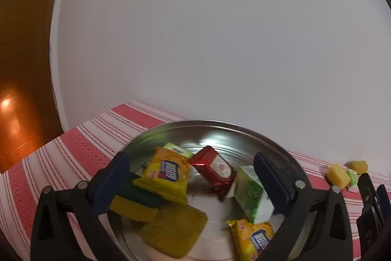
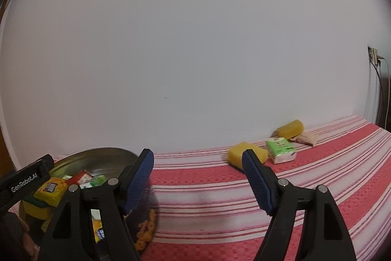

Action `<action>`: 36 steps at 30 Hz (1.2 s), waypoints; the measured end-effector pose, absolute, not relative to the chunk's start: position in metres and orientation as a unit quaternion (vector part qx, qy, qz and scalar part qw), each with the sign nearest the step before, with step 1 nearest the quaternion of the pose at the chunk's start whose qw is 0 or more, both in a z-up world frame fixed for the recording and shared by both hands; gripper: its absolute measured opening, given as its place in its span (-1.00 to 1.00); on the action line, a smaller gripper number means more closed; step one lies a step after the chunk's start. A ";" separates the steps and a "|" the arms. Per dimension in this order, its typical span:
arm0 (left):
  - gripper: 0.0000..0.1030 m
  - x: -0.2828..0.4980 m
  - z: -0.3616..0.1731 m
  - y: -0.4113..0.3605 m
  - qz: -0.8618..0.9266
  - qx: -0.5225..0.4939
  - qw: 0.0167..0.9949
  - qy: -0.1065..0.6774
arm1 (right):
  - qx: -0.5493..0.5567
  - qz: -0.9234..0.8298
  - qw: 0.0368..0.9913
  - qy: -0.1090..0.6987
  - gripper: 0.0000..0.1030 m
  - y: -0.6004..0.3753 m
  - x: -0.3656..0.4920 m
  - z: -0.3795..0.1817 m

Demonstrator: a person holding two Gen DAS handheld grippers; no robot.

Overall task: Organize objects
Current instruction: 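Move both open grippers back toward the yellow sponges and tissue pack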

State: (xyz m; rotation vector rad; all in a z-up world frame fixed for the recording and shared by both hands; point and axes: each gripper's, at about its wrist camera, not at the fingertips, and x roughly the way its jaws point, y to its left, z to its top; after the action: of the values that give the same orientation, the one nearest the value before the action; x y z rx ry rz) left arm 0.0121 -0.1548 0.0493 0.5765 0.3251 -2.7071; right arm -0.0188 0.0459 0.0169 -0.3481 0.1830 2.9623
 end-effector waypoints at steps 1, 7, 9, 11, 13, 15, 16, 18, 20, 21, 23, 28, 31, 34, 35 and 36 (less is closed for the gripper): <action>0.99 0.014 0.050 -0.150 -0.957 0.203 0.175 0.112 | -0.116 0.988 0.078 0.060 0.49 0.047 -0.017 0.017; 0.99 0.015 0.044 -0.130 -0.958 0.213 0.168 0.094 | -0.115 0.987 0.096 0.053 0.49 0.063 -0.011 0.018; 0.99 0.016 0.043 -0.124 -0.958 0.219 0.162 0.092 | -0.117 0.986 0.102 0.054 0.49 0.069 -0.010 0.018; 0.99 0.017 0.042 -0.116 -0.959 0.222 0.154 0.088 | -0.117 0.986 0.109 0.052 0.49 0.076 -0.010 0.017; 0.99 0.019 0.042 -0.106 -0.960 0.223 0.147 0.083 | -0.117 0.985 0.115 0.049 0.49 0.082 -0.009 0.017; 0.99 0.020 0.041 -0.095 -0.962 0.225 0.136 0.076 | -0.118 0.984 0.122 0.045 0.49 0.090 -0.007 0.018; 0.99 0.021 0.042 -0.089 -0.963 0.225 0.132 0.072 | -0.119 0.984 0.124 0.044 0.49 0.093 -0.007 0.018; 0.99 0.020 0.041 -0.077 -0.964 0.227 0.123 0.066 | -0.121 0.983 0.132 0.041 0.49 0.104 -0.008 0.016; 0.99 0.019 0.041 -0.064 -0.965 0.229 0.114 0.059 | -0.125 0.981 0.140 0.042 0.49 0.113 -0.007 0.016; 0.99 0.018 0.040 -0.058 -0.966 0.229 0.109 0.056 | -0.126 0.981 0.144 0.043 0.49 0.116 -0.005 0.017; 0.99 0.016 0.039 -0.044 -0.967 0.230 0.101 0.047 | -0.128 0.979 0.151 0.043 0.49 0.124 -0.004 0.017; 0.99 0.012 0.037 -0.010 -0.967 0.240 0.076 0.033 | -0.134 0.976 0.165 0.042 0.49 0.145 -0.004 0.016; 0.99 0.009 0.035 0.012 -0.966 0.250 0.055 0.018 | -0.139 0.974 0.175 0.045 0.49 0.159 -0.002 0.018; 0.99 0.005 0.033 0.034 -0.967 0.253 0.040 -0.008 | -0.143 0.971 0.187 0.049 0.49 0.179 -0.005 0.016; 0.99 0.003 0.033 0.040 -0.966 0.254 0.036 -0.013 | -0.144 0.970 0.190 0.050 0.49 0.185 -0.007 0.015; 0.99 0.001 0.032 0.046 -0.966 0.258 0.031 -0.015 | -0.147 0.969 0.193 0.050 0.49 0.191 -0.007 0.015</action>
State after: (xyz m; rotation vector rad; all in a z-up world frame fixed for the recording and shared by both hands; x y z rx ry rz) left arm 0.0011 0.0457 0.0318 0.7935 -0.0460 -2.9743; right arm -0.0074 0.1913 0.0149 -0.4131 0.1414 2.7192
